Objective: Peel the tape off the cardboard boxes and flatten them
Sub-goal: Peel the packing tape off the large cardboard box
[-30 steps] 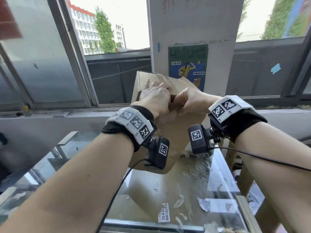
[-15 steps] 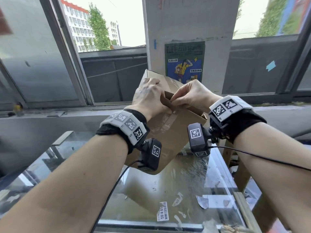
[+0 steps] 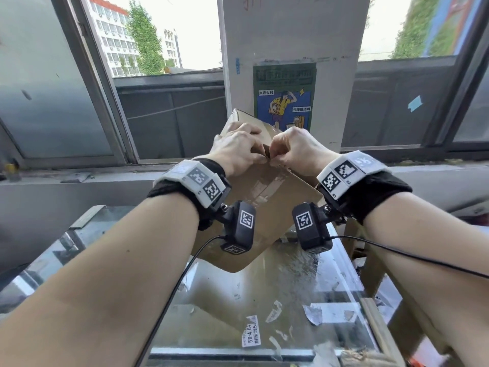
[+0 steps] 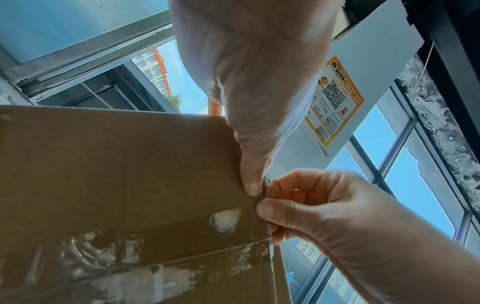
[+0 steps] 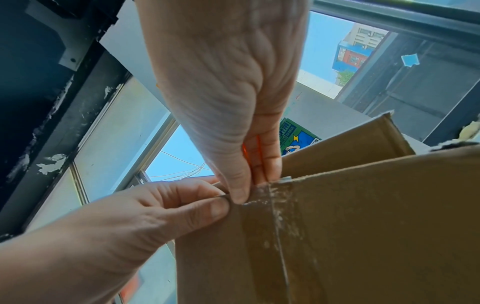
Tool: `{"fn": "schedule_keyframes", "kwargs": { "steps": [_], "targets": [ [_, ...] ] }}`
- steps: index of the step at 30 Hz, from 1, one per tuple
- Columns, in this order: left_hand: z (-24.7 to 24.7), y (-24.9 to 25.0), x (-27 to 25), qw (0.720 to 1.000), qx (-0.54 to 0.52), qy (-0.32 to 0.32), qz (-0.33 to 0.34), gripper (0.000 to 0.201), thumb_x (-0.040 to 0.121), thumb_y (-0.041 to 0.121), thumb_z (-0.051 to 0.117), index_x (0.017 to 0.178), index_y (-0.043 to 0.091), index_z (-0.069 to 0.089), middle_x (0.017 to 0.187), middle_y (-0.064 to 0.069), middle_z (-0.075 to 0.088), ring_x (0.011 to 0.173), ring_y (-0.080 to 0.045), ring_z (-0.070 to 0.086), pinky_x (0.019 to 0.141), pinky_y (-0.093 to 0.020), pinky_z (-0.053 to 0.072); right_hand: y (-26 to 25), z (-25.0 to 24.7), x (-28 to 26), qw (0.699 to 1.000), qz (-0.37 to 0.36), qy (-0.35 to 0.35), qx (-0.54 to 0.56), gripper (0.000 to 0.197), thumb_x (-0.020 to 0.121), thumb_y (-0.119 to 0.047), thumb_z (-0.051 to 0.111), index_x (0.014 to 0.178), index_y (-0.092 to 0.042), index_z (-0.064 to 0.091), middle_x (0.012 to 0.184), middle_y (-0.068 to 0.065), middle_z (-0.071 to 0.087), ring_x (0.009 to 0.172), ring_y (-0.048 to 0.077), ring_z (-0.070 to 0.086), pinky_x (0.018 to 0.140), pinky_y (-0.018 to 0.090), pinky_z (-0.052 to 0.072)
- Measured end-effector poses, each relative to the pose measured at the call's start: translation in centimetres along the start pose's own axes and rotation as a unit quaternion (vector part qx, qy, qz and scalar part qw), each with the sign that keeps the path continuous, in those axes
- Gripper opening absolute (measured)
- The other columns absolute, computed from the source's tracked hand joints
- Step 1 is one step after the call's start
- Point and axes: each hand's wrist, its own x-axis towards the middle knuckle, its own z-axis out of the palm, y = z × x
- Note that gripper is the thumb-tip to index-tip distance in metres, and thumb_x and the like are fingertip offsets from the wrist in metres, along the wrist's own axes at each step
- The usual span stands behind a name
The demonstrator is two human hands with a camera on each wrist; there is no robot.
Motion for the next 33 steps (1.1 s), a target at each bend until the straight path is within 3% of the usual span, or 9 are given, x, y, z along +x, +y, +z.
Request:
{"fn": "schedule_keyframes", "kwargs": {
  "steps": [7,15,19,22,25,28,31,33],
  "targets": [
    [0.0,-0.1,0.1,1.0,-0.016,-0.022,0.003,0.011,0.086,0.037,0.068,0.095,0.033,0.073,0.141,0.017,0.039,0.136,-0.008,0.018,0.107,-0.042,0.02,0.8,0.4,-0.3,0.999,-0.03,-0.017,0.006,0.013,0.078,-0.009,0.072,0.075,-0.022,0.067,0.08,0.0,0.065,0.079,0.021,0.061,0.079,0.046,0.053],
    [-0.4,0.4,0.5,0.999,-0.022,-0.032,-0.011,0.005,0.085,0.038,0.069,0.081,0.037,0.066,0.14,0.015,0.039,0.136,-0.009,0.018,0.108,-0.042,0.02,0.8,0.6,-0.8,0.995,-0.091,0.006,-0.031,0.005,0.08,0.0,0.068,0.081,-0.005,0.067,0.08,0.005,0.063,0.075,0.022,0.057,0.075,0.041,0.05],
    [-0.4,0.2,0.9,1.0,-0.011,-0.017,-0.007,0.005,0.087,0.039,0.067,0.087,0.034,0.069,0.141,0.012,0.038,0.136,-0.011,0.019,0.108,-0.043,0.022,0.7,0.4,-0.7,0.997,-0.043,0.066,0.012,0.006,0.076,-0.008,0.075,0.082,-0.008,0.073,0.077,0.002,0.066,0.076,0.02,0.063,0.077,0.035,0.052],
    [0.1,0.2,1.0,0.998,-0.055,0.015,0.001,0.006,0.084,0.033,0.072,0.087,0.029,0.072,0.145,0.006,0.035,0.136,-0.015,0.023,0.111,-0.043,0.026,0.6,1.4,0.0,1.0,0.009,-0.009,-0.01,0.012,0.079,-0.022,0.074,0.086,-0.012,0.074,0.082,0.004,0.069,0.078,0.024,0.065,0.077,0.041,0.055],
    [0.3,0.0,0.7,0.98,-0.172,0.105,0.0,0.024,0.076,0.022,0.08,0.096,0.022,0.069,0.146,-0.002,0.032,0.136,-0.019,0.032,0.112,-0.04,0.032,1.2,2.4,0.1,0.985,0.088,-0.003,0.146,0.009,0.085,-0.016,0.068,0.087,-0.008,0.072,0.088,0.015,0.072,0.08,0.03,0.067,0.08,0.048,0.055],
    [0.7,-1.4,-0.2,0.955,-0.193,0.192,-0.114,0.05,0.08,0.031,0.076,0.125,0.021,0.056,0.142,-0.004,0.036,0.134,-0.02,0.035,0.112,-0.028,0.026,2.9,2.5,0.2,0.931,0.191,0.107,0.292,0.009,0.088,-0.013,0.065,0.093,-0.009,0.072,0.097,0.015,0.071,0.088,0.032,0.068,0.086,0.048,0.055],
    [2.0,-3.6,-1.8,0.903,-0.175,0.185,-0.345,0.069,0.088,0.053,0.058,0.141,0.013,0.037,0.145,-0.013,0.034,0.137,-0.03,0.03,0.113,-0.039,0.023,4.7,2.0,0.9,0.865,0.27,0.218,0.361,0.006,0.087,-0.019,0.067,0.083,-0.014,0.07,0.096,0.012,0.071,0.092,0.032,0.068,0.086,0.046,0.055],
    [2.6,-4.8,-3.0,0.849,-0.173,0.172,-0.469,0.082,0.09,0.063,0.043,0.144,0.003,0.027,0.15,-0.019,0.027,0.14,-0.036,0.021,0.115,-0.045,0.017,5.9,1.9,1.3,0.822,0.323,0.272,0.382,0.016,0.083,-0.023,0.072,0.093,-0.011,0.071,0.094,0.007,0.07,0.091,0.026,0.067,0.089,0.042,0.054]
  ]
}}
